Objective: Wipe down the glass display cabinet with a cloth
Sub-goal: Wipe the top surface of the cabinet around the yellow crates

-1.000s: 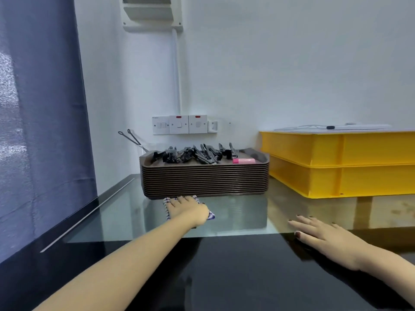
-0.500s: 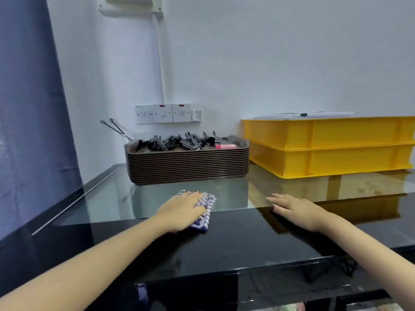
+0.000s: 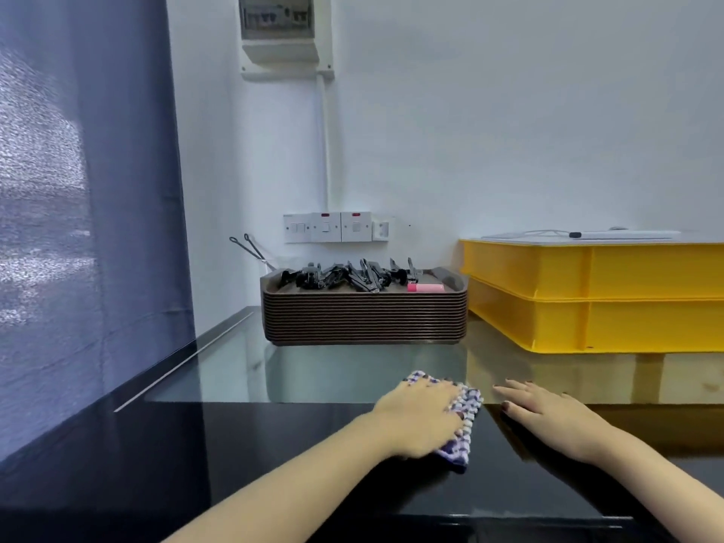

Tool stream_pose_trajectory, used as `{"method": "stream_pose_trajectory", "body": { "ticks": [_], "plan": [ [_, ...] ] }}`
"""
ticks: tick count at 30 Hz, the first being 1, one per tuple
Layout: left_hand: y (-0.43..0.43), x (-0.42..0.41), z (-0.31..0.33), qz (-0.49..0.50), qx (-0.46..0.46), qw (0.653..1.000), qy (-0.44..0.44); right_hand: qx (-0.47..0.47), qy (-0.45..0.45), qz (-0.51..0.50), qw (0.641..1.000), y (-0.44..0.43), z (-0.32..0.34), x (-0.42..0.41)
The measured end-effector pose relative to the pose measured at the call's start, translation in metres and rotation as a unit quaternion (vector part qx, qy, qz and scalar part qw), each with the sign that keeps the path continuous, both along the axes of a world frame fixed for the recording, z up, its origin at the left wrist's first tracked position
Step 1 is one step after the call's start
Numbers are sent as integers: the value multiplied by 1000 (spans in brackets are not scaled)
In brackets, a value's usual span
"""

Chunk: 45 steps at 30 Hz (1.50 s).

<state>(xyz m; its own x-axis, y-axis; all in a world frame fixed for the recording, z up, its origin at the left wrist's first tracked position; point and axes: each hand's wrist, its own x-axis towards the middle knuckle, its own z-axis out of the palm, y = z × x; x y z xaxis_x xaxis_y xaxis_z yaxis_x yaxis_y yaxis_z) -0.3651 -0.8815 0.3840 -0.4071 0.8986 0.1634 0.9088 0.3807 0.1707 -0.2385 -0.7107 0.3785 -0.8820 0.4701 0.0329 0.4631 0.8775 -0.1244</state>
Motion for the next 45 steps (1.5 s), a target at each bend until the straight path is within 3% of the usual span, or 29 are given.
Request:
{"method": "stream_pose_trajectory", "body": {
  "ticks": [4, 7, 10, 14, 16, 19, 22, 31, 35, 38, 42, 45],
  "plan": [
    [-78, 0, -17, 4, 44, 998, 35, 13, -5, 1, 1000, 1, -2, -2],
    [-142, -40, -15, 100, 33, 994, 24, 20, -9, 7, 1000, 0, -4, -3],
    [-197, -93, -8, 257, 16, 966, 7, 31, -13, 6, 999, 0, -3, -4],
    [-202, -100, -6, 360, 3, 933, 13, 38, -18, 7, 999, -1, -4, -6],
    [-170, -67, -4, 304, 7, 952, 32, 42, -21, 7, 999, -1, -4, -6],
    [-114, 5, -11, 140, 29, 988, 60, 46, -24, 5, 999, -3, -3, -6],
    [-100, 44, -16, 95, 48, 993, 56, 47, -40, 8, 998, -7, 1, -2],
    [-242, -88, -6, 244, 26, 969, 8, 38, -74, 179, 980, -97, 2, -41],
    [-321, -165, -10, 352, 22, 935, -23, 35, -69, 164, 983, -129, 0, -89],
    [-328, -201, -12, 347, 43, 933, -88, 20, -52, 136, 989, -142, -2, -130],
    [-290, -212, -8, 356, -5, 935, -2, 19, -38, 103, 994, -154, -2, -177],
    [-260, -185, -7, 249, -24, 965, 77, 14, -36, 84, 996, -161, -2, -201]
  ]
}}
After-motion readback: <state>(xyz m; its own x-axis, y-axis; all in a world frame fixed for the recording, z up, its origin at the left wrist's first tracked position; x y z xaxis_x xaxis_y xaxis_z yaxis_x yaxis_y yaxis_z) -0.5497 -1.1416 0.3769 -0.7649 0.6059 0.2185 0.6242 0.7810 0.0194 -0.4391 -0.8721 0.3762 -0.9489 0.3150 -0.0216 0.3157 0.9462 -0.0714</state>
